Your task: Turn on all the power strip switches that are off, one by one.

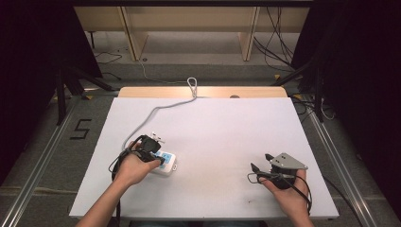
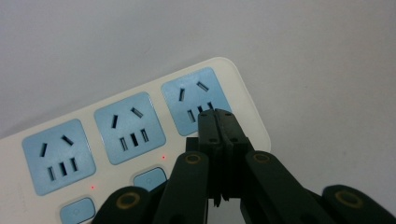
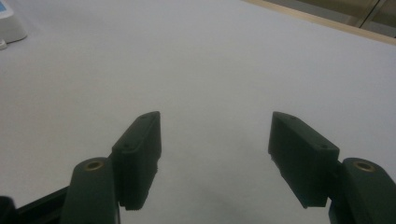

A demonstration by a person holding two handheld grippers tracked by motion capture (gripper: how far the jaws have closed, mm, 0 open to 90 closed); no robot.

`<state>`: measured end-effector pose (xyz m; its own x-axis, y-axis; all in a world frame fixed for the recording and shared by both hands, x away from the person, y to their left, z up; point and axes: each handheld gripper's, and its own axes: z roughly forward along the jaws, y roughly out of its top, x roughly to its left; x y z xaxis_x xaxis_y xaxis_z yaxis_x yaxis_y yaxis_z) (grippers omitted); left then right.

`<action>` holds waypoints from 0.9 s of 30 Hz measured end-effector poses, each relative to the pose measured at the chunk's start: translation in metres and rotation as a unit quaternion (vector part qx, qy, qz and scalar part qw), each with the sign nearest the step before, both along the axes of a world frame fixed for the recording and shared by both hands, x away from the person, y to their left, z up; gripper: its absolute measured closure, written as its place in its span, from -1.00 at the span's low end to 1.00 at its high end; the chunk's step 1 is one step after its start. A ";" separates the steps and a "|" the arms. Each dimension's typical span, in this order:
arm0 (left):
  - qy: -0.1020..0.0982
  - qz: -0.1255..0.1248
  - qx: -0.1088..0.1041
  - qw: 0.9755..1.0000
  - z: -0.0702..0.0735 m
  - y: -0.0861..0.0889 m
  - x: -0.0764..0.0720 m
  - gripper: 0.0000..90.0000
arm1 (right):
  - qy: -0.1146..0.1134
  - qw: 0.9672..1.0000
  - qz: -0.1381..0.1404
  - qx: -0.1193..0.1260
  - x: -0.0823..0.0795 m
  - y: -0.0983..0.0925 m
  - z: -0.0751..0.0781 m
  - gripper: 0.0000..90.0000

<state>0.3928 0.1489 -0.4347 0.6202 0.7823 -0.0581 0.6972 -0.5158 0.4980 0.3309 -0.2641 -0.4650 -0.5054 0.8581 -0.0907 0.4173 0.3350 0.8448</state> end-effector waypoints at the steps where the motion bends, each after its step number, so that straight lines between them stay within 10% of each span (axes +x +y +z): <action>1: -0.004 0.000 -0.002 1.000 0.001 0.001 -0.001 0.89 | 0.000 1.000 0.000 0.000 0.000 0.000 0.000 -0.21; 17: -0.027 -0.003 -0.042 0.999 0.006 0.009 -0.004 0.58 | 0.001 1.000 -0.003 0.002 0.000 0.000 0.000 -0.21; 27: -0.073 -0.018 -0.082 0.994 0.011 0.016 -0.006 0.15 | 0.001 1.000 -0.003 0.003 0.000 -0.002 0.000 -0.21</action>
